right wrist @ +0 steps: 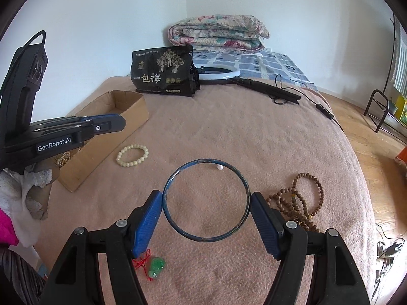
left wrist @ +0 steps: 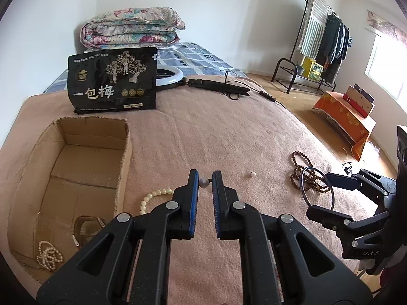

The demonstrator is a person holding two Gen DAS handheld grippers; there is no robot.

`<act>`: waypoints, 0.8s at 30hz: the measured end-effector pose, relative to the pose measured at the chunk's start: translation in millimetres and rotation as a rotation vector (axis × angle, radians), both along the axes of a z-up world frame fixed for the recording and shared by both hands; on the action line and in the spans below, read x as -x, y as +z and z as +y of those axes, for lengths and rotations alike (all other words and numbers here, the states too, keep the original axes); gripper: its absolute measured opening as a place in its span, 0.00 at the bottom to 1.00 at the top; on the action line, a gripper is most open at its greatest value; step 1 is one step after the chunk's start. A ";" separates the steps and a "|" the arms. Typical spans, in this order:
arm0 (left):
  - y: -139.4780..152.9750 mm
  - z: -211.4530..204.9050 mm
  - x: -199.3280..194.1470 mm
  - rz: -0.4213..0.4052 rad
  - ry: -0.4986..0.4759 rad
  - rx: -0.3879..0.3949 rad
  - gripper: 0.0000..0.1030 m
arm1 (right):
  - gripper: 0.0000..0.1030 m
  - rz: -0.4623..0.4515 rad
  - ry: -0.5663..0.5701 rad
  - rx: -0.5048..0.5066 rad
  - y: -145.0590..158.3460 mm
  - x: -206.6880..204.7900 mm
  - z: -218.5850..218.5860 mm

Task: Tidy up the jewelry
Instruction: 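Carry the earring with the left tool to the box while the right tool carries the bangle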

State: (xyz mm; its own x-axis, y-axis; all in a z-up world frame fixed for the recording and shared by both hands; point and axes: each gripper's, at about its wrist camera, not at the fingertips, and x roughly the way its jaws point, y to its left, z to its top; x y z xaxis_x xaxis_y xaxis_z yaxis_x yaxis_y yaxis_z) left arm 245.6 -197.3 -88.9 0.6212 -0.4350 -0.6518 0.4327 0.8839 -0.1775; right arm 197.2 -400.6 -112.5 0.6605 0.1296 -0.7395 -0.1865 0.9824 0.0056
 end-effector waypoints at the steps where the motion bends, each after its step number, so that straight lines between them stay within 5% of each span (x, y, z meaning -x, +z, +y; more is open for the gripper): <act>1: 3.1 5.8 0.8 -0.004 0.008 0.002 0.09 | 0.71 -0.005 0.005 0.001 3.2 -1.1 3.3; 24: 26.3 138.7 -4.1 -0.054 0.187 0.000 0.09 | 0.71 -0.065 0.165 -0.032 37.5 -73.9 120.9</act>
